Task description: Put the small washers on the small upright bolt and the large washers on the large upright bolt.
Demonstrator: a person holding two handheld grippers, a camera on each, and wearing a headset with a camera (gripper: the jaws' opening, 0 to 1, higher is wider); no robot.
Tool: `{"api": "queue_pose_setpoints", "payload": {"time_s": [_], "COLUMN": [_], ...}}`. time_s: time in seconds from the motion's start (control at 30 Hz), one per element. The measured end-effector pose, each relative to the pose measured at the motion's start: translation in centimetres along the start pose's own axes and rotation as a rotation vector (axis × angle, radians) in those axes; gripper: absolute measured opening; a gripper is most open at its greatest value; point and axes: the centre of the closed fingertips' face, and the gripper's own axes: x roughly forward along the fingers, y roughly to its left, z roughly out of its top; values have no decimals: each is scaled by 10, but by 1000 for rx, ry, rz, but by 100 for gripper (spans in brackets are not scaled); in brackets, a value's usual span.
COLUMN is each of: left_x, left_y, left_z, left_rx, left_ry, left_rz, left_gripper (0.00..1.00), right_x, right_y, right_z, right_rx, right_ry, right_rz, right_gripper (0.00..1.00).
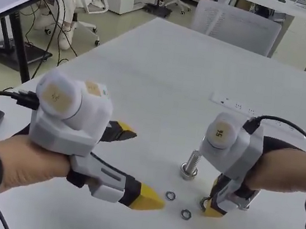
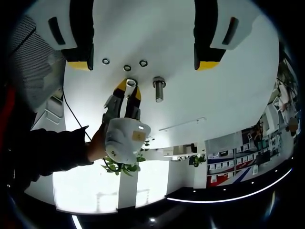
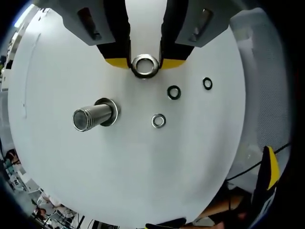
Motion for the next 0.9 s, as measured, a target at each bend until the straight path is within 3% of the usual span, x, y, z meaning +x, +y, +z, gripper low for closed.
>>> {"api": "queue_pose_setpoints", "payload": {"time_s": [0.37,0.9], "left_x": [0,-1], "left_y": [-1,-1], "left_z": [0,3], "left_rx": [3,9], "left_ry": [1,-9], "left_rz": [-3,-2], "left_gripper": [87,87], "right_x": [-8,-44], "right_y": [-1,-8], "right_z": [0,8], "right_rx": [1,5], "right_ry": [-1,-43], "right_rz": [-7,-42], "right_gripper": [24,24]}}
